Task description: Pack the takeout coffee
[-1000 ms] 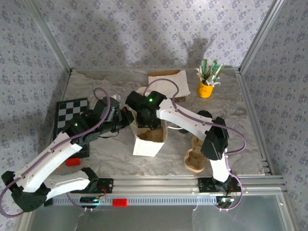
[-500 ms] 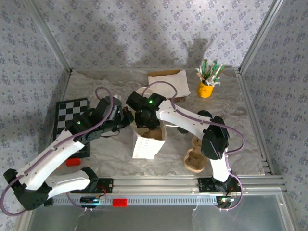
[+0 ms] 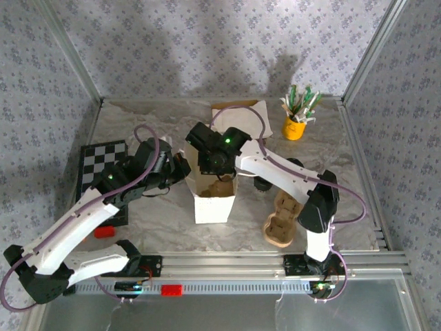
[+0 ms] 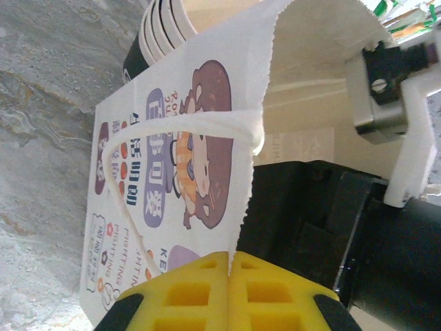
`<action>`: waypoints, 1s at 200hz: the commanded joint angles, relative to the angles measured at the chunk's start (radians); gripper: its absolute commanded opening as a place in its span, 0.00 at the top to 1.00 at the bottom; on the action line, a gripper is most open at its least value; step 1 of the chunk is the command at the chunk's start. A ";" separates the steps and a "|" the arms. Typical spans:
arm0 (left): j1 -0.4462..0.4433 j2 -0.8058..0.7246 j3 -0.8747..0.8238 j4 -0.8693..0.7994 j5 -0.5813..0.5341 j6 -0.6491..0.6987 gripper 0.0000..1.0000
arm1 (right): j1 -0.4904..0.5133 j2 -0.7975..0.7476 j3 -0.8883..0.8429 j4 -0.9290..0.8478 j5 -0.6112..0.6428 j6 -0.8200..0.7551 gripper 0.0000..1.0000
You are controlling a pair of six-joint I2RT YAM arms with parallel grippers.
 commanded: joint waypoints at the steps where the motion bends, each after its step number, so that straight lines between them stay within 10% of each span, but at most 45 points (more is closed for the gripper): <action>1: 0.004 -0.012 -0.003 0.025 0.022 0.009 1.00 | 0.020 -0.026 0.058 -0.102 0.106 -0.025 0.79; 116: 0.001 -0.006 -0.018 0.023 0.006 0.011 1.00 | 0.063 0.066 0.139 -0.177 0.166 -0.025 0.79; 200: 0.023 -0.016 -0.020 0.026 0.038 0.028 1.00 | 0.027 0.007 0.189 -0.256 0.009 -0.082 0.54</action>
